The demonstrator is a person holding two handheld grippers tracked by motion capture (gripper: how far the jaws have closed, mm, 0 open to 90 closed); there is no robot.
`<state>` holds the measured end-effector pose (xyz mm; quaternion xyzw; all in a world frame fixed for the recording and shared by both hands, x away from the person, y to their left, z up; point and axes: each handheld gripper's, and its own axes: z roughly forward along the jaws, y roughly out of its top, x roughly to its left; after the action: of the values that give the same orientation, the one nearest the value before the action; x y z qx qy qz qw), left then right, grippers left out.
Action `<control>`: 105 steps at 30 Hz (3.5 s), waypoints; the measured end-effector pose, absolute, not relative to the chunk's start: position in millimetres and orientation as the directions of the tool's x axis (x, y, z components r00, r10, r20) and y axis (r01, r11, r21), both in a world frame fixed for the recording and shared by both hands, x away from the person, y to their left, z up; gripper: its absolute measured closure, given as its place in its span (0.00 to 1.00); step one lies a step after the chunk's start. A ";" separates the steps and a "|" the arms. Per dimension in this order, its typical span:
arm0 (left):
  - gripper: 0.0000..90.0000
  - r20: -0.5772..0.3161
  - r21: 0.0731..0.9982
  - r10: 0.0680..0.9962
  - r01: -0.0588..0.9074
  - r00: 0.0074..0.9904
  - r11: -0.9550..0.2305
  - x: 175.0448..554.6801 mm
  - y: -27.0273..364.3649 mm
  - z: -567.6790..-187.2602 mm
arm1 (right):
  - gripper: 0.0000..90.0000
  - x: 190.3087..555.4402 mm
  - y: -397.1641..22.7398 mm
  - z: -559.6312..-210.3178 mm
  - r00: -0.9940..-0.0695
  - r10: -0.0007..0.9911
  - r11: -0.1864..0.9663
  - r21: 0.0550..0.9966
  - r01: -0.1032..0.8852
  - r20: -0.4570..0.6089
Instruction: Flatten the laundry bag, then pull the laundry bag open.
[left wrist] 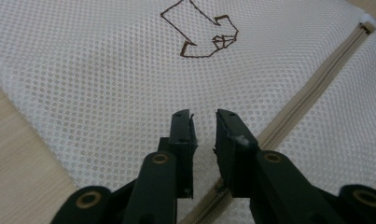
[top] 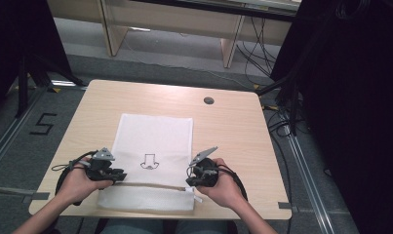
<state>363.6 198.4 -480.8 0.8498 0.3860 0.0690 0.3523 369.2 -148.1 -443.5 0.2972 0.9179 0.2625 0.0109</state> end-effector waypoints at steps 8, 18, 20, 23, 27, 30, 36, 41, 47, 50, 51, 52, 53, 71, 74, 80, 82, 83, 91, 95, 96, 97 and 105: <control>0.98 -0.158 0.624 0.665 0.596 0.730 -0.506 359.3 194.2 -482.9 | 1.00 399.9 -129.0 -471.8 -0.801 0.587 0.696 0.432 0.573 0.117; 0.98 -0.117 0.545 0.626 0.577 0.771 -0.608 366.5 183.1 -494.8 | 1.00 401.6 -128.2 -484.2 -0.794 0.600 0.711 0.394 0.583 0.093; 0.98 -0.123 0.543 0.630 0.583 0.767 -0.604 366.6 180.9 -496.1 | 1.00 401.4 -130.9 -483.9 -0.794 0.600 0.711 0.393 0.584 0.094; 0.98 -0.104 0.529 0.604 0.558 0.790 -0.639 370.3 176.2 -495.9 | 1.00 401.0 -135.0 -483.6 -0.789 0.608 0.707 0.389 0.590 0.092; 0.98 -0.115 0.540 0.614 0.568 0.781 -0.621 371.2 169.5 -497.1 | 1.00 400.6 -139.6 -483.1 -0.778 0.621 0.700 0.381 0.605 0.094; 0.98 -0.111 0.543 0.602 0.555 0.791 -0.630 373.3 162.1 -497.3 | 1.00 401.1 -146.6 -482.2 -0.767 0.636 0.693 0.371 0.618 0.089; 0.98 -0.101 0.538 0.582 0.536 0.807 -0.651 376.8 148.5 -496.3 | 1.00 401.5 -157.1 -481.0 -0.750 0.656 0.683 0.356 0.638 0.085; 0.98 -0.102 0.546 0.576 0.529 0.811 -0.650 380.6 136.4 -496.5 | 1.00 401.8 -168.7 -481.1 -0.740 0.669 0.675 0.362 0.644 0.069; 0.98 -0.091 0.540 0.563 0.516 0.821 -0.665 383.9 128.6 -496.0 | 1.00 401.0 -177.7 -481.1 -0.723 0.687 0.657 0.363 0.661 0.073; 0.98 -0.095 0.553 0.573 0.522 0.814 -0.649 383.4 126.0 -496.6 | 1.00 402.0 -180.0 -481.6 -0.726 0.684 0.657 0.371 0.656 0.072; 0.98 -0.088 0.546 0.565 0.514 0.820 -0.662 384.1 126.6 -496.0 | 1.00 401.9 -180.5 -481.3 -0.722 0.688 0.653 0.370 0.661 0.074; 0.98 -0.092 0.550 0.568 0.517 0.818 -0.656 384.0 126.3 -496.4 | 1.00 402.2 -180.9 -481.4 -0.718 0.693 0.649 0.369 0.665 0.073; 0.98 -0.097 0.552 0.572 0.522 0.815 -0.650 384.0 126.1 -496.6 | 1.00 402.6 -181.5 -481.4 -0.715 0.696 0.646 0.369 0.668 0.075; 0.90 -0.133 0.677 0.617 0.526 0.775 -0.515 374.9 136.3 -486.2 | 0.91 386.0 -219.1 -453.5 -0.624 0.778 0.479 0.572 0.666 0.076; 0.87 -0.141 0.698 0.637 0.533 0.758 -0.479 375.4 140.8 -483.3 | 0.88 382.9 -226.9 -454.9 -0.593 0.800 0.445 0.573 0.688 0.091; 0.82 -0.135 0.729 0.662 0.526 0.738 -0.438 377.1 143.2 -479.4 | 0.83 382.4 -232.4 -456.4 -0.568 0.817 0.425 0.570 0.703 0.093; 0.81 -0.136 0.730 0.653 0.521 0.745 -0.443 377.0 143.8 -479.7 | 0.83 382.3 -232.2 -456.4 -0.566 0.818 0.420 0.570 0.706 0.099; 0.80 -0.136 0.730 0.653 0.521 0.745 -0.443 377.0 143.8 -479.7 | 0.83 382.1 -232.1 -456.5 -0.565 0.819 0.417 0.571 0.707 0.101; 0.76 -0.130 0.745 0.658 0.511 0.742 -0.428 377.7 139.8 -479.9 | 0.91 378.4 -234.3 -456.4 -0.560 0.822 0.402 0.593 0.697 0.102; 0.74 -0.125 0.749 0.648 0.500 0.751 -0.435 377.2 137.8 -479.3 | 0.99 374.5 -236.4 -452.3 -0.591 0.799 0.442 0.561 0.700 0.107; 0.73 -0.116 0.754 0.641 0.487 0.759 -0.441 378.1 138.0 -479.0 | 1.00 373.6 -234.9 -453.4 -0.596 0.795 0.442 0.561 0.700 0.117; 0.73 -0.113 0.754 0.648 0.490 0.753 -0.437 378.1 137.4 -479.2 | 1.00 372.2 -233.7 -451.4 -0.592 0.795 0.450 0.525 0.722 0.132; 0.67 -0.117 0.763 0.643 0.483 0.757 -0.430 380.9 133.5 -478.9 | 1.00 370.4 -226.5 -450.9 -0.582 0.792 0.446 0.479 0.756 0.182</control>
<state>380.9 133.5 -478.9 0.8401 0.3350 0.0961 0.4157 370.4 -226.5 -450.9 0.4556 0.8496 0.2635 0.0340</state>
